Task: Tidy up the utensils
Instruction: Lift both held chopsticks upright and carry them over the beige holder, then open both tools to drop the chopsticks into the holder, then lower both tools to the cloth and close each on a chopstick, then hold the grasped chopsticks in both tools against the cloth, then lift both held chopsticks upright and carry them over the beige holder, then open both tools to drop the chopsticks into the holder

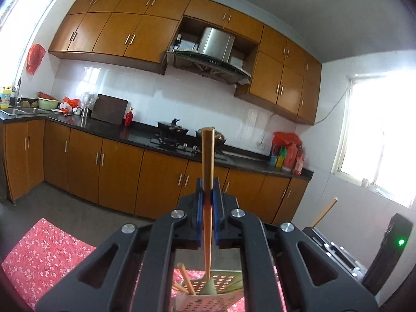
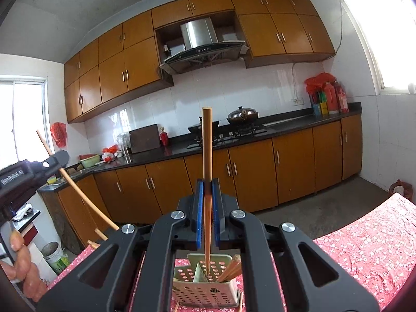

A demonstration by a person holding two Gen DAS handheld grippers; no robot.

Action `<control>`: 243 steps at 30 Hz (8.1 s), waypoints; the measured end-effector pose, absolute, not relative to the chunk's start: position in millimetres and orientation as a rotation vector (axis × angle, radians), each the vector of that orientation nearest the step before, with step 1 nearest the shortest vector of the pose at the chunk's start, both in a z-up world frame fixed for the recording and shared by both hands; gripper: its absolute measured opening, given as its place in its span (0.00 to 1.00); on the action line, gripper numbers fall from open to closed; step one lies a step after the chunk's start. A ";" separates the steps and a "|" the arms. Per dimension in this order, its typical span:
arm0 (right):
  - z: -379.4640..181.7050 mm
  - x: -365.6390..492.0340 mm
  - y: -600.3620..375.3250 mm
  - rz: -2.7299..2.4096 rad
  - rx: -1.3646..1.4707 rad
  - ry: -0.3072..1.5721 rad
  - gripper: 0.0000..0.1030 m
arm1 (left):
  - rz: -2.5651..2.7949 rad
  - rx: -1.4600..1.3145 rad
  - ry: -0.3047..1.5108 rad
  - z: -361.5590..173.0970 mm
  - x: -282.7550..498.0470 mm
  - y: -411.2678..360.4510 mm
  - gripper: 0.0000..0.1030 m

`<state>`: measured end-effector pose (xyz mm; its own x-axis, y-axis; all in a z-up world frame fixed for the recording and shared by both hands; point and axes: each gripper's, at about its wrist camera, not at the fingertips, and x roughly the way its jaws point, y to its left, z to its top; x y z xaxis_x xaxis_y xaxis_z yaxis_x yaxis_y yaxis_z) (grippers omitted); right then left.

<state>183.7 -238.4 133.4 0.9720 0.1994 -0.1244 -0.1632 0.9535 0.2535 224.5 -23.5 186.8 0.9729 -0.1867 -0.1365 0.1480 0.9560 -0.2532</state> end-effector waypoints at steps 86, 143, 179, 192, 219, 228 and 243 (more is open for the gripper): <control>-90.9 202.9 -250.0 0.031 0.141 0.850 0.09 | -0.011 -0.073 0.897 -95.2 217.0 58.0 0.11; -89.9 199.7 -252.0 0.027 0.145 0.850 0.09 | -0.009 -0.087 0.897 -93.5 215.8 60.2 0.12; -96.1 159.7 -245.8 0.038 0.154 0.849 0.08 | -0.028 -0.051 0.907 -90.5 171.1 48.3 0.08; -16.3 134.7 -278.1 0.022 0.198 0.633 0.07 | -0.056 -0.076 0.734 -23.5 156.1 60.2 0.08; 120.1 123.1 -263.4 0.211 0.246 0.302 0.07 | -0.189 -0.131 0.416 129.6 157.9 25.4 0.08; 183.3 145.0 -246.4 0.189 0.246 0.070 0.07 | -0.211 -0.172 0.241 200.2 191.0 -11.9 0.08; 130.1 214.2 -231.7 0.152 0.218 0.090 0.08 | -0.171 -0.189 0.274 166.7 266.8 -30.7 0.09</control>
